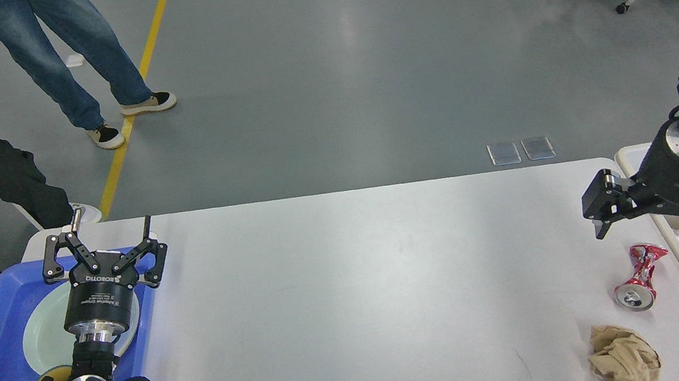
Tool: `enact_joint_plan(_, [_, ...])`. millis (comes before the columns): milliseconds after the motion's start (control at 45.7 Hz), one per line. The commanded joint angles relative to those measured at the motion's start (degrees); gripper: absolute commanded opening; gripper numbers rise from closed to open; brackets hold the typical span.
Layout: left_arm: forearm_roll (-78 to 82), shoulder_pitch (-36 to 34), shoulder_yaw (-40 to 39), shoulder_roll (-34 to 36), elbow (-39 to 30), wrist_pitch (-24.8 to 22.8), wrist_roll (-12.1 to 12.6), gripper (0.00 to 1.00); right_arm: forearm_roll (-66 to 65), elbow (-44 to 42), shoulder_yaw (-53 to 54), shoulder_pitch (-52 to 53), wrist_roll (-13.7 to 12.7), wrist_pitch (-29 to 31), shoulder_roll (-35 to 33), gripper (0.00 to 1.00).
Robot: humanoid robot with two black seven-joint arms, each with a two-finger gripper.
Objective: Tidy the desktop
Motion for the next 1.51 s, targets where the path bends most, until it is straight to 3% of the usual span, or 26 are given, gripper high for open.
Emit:
enact_joint_plan(0, [0.0,0.0,0.1,0.0,0.0,0.0,0.0,0.96,0.0,-7.7,0.5,-8.2,0.4,-2.4,-0.4,0.98])
enact_joint_plan(372, [0.0,0.0,0.1,0.0,0.0,0.0,0.0,0.96,0.0,-33.6,9.1,-34.2,1.0,-2.3,-0.4,0.98])
enact_joint_plan(459, [0.0,0.0,0.1,0.0,0.0,0.0,0.0,0.96,0.0,-37.7,10.1,-37.7,2.2,-2.3,0.2,0.98])
enact_joint_plan(656, [0.0,0.0,0.1,0.0,0.0,0.0,0.0,0.96,0.0,-47.2,10.1,-46.2,7.6,-2.4,0.8,0.97])
enact_joint_plan(722, [0.0,0.0,0.0,0.0,0.0,0.0,0.0,0.96,0.0,-49.9,10.1,-48.4,8.0,-2.4,1.6,0.97])
enact_joint_plan(1203, [0.0,0.0,0.1,0.0,0.0,0.0,0.0,0.96,-0.6,-34.0,10.4,-42.4,7.8,2.0,2.2,0.94])
enact_joint_plan(1488, [0.0,0.0,0.1,0.0,0.0,0.0,0.0,0.96,0.0,-31.7,11.1,-43.3,7.5,1.1,2.1,0.93])
